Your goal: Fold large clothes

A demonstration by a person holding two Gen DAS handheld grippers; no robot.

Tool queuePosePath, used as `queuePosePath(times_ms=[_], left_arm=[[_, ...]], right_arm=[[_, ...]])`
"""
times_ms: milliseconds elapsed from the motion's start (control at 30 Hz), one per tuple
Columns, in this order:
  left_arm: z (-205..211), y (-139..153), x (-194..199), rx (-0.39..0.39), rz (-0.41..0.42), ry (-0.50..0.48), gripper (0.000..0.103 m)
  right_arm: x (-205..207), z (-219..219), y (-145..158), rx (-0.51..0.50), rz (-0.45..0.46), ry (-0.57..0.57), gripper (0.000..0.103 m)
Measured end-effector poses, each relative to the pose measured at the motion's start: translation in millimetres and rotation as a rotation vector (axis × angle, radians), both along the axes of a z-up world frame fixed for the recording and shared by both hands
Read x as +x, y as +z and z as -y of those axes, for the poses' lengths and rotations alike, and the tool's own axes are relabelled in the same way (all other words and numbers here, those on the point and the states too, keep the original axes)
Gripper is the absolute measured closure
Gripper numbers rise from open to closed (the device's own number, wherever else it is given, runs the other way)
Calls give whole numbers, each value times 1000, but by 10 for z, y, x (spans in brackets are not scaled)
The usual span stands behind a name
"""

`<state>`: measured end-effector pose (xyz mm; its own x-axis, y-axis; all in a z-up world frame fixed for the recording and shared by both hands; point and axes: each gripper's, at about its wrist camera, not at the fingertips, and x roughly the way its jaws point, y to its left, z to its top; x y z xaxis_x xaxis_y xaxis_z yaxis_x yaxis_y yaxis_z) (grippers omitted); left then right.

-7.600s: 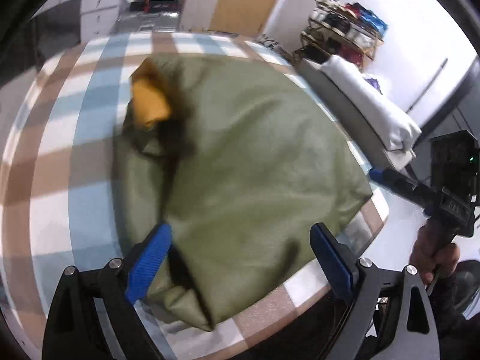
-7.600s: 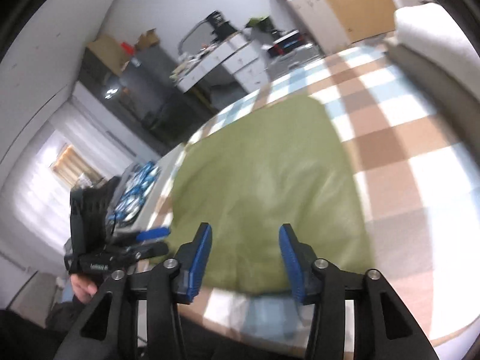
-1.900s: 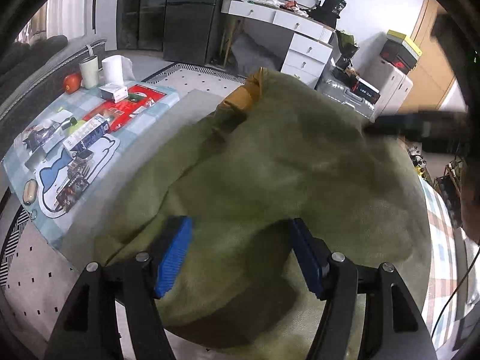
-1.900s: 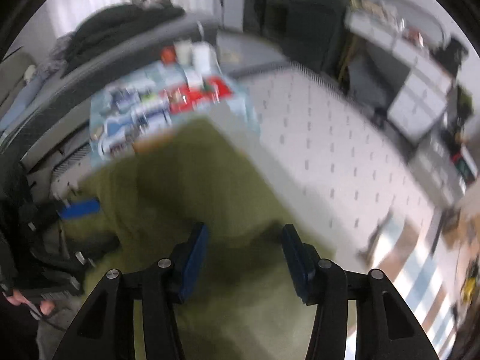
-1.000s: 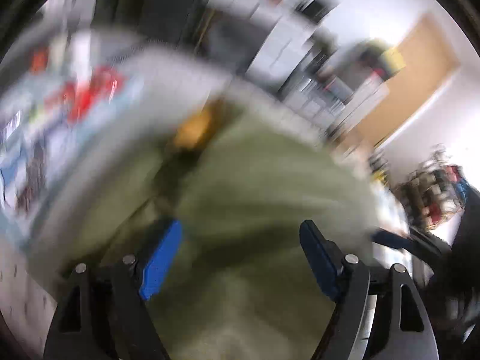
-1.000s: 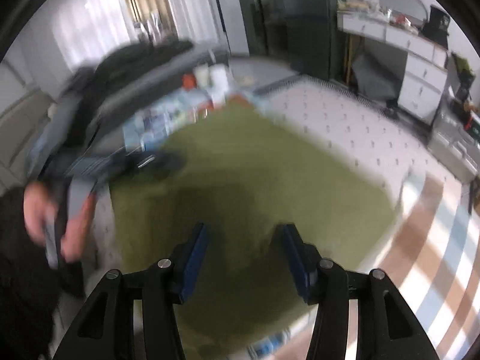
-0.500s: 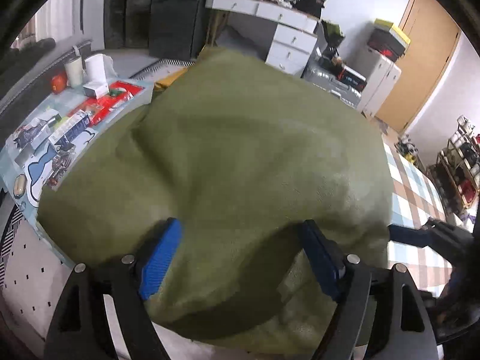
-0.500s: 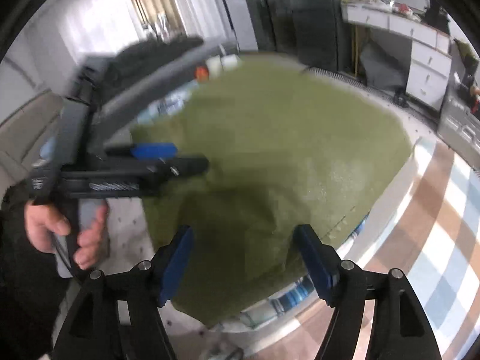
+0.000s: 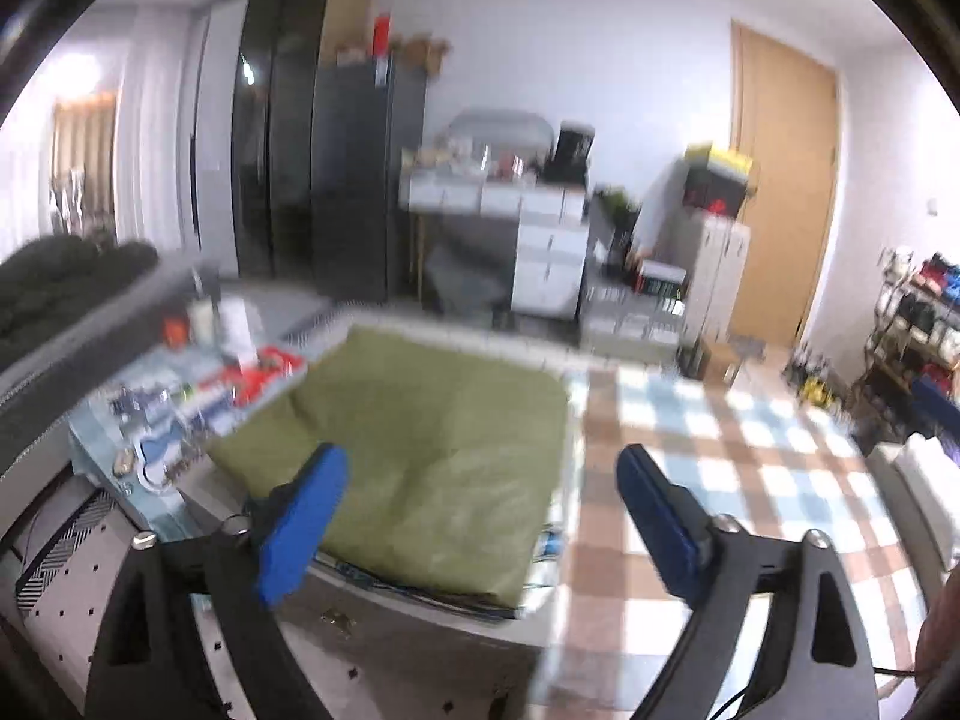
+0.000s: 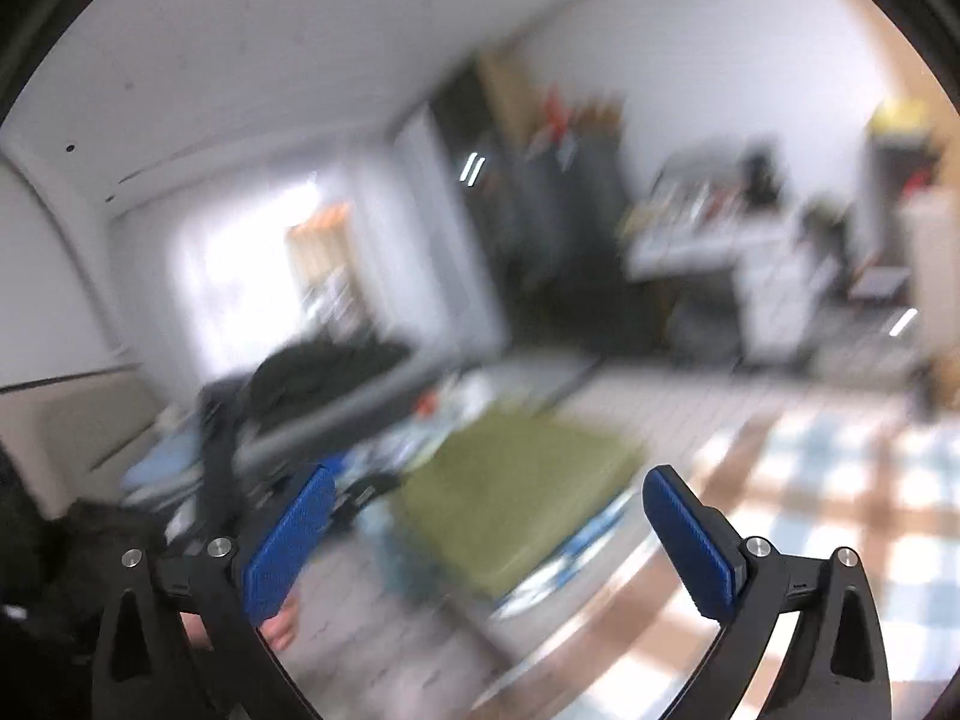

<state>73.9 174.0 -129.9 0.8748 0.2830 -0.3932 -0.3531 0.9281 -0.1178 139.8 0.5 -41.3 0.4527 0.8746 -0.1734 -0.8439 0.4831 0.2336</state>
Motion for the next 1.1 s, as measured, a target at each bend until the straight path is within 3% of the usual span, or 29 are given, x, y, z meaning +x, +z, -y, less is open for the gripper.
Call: queuePosePath(times_ms=[100,267,400,500,567,767,1100], left_arm=[[191,37,-201,63,62,40,1],[390,-28,-377,51,57,-12,1],[413,-62,-456,47,66,-25,1],[372,-84,-437,74,56,14,1],[335,-111,-427,67,52,28,1],[120,-235,-338,8,33,74,1],[150,-418,-407,-10,15,114,1]], right_arm=[[-355,327,149,46,103,-78,0],[-618,354,112,20,48,-56,0],[-806,139,-27,-196,7,7,0],[-915,84,-114,-260,84,-69,0],[-878,-30,-221,-279,76,-88,0],[-711,-106,-480,-244,19,-118,0],[-1032,-207,-560,-207,116,-108,0]])
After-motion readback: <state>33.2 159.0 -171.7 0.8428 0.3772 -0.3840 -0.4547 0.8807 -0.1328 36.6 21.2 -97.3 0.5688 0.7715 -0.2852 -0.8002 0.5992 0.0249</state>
